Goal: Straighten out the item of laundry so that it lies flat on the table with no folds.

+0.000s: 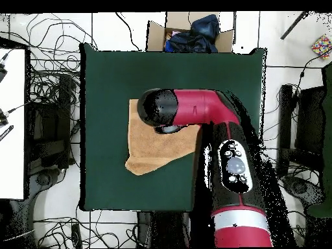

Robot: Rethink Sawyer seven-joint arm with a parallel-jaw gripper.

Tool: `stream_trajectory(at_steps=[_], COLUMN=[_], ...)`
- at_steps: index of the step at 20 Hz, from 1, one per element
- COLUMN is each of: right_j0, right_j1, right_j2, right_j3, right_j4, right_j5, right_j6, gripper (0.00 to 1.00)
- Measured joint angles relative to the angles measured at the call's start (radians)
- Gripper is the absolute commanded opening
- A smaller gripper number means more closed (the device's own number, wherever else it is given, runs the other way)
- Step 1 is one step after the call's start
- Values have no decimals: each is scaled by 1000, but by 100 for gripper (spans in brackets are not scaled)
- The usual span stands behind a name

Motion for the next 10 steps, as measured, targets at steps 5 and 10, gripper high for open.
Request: stream_trajectory(at_steps=[5, 10], right_j0=[-49, -112], right_j1=[18, 51], right_j2=[14, 68], right_j3=[-30, -51], right_j4=[0, 2], right_j5=[-63, -96], right_j6=[0, 0], gripper=[100, 100])
